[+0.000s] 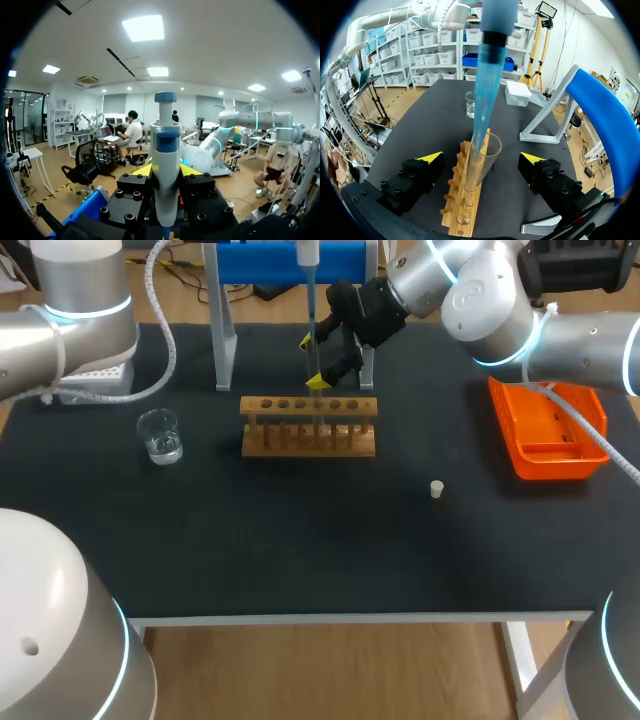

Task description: Invert the test tube, pick up the pipette, mount the tip to pipette, aspirate from beaker and dispense into the tube, eject the tip, return the pipette, and cap with the stopper.

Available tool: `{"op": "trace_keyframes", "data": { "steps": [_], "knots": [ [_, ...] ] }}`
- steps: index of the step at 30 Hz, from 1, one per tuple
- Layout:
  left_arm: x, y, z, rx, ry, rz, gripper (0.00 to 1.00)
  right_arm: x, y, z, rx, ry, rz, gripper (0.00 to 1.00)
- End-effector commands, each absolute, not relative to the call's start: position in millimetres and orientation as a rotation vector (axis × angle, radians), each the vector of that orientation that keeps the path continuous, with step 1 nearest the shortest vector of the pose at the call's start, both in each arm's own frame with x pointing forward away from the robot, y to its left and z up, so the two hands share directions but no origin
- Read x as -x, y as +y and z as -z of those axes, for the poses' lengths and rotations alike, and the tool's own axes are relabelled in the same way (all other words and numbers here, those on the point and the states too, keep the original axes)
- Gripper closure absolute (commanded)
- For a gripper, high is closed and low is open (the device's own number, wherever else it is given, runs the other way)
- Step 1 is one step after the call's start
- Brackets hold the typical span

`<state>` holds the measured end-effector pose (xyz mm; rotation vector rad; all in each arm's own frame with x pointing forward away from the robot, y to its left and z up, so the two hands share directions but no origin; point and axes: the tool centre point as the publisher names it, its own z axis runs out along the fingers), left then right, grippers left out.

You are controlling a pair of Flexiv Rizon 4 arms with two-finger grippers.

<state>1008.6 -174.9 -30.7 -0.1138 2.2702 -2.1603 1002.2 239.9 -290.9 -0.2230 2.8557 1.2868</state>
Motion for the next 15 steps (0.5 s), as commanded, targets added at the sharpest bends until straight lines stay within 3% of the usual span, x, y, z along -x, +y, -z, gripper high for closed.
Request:
{"op": "trace_keyframes", "data": {
  "steps": [1,15],
  "knots": [
    [-1007.1,-172.3,29.3,0.122,2.281,2.147,1.0,-1002.4,239.0,289.5,0.224,2.861,-1.281,0.0],
    [-1013.1,-167.0,32.0,0.137,2.273,2.142,1.0,-1002.4,239.0,289.5,0.224,2.861,-1.281,0.0]
  ]
}}
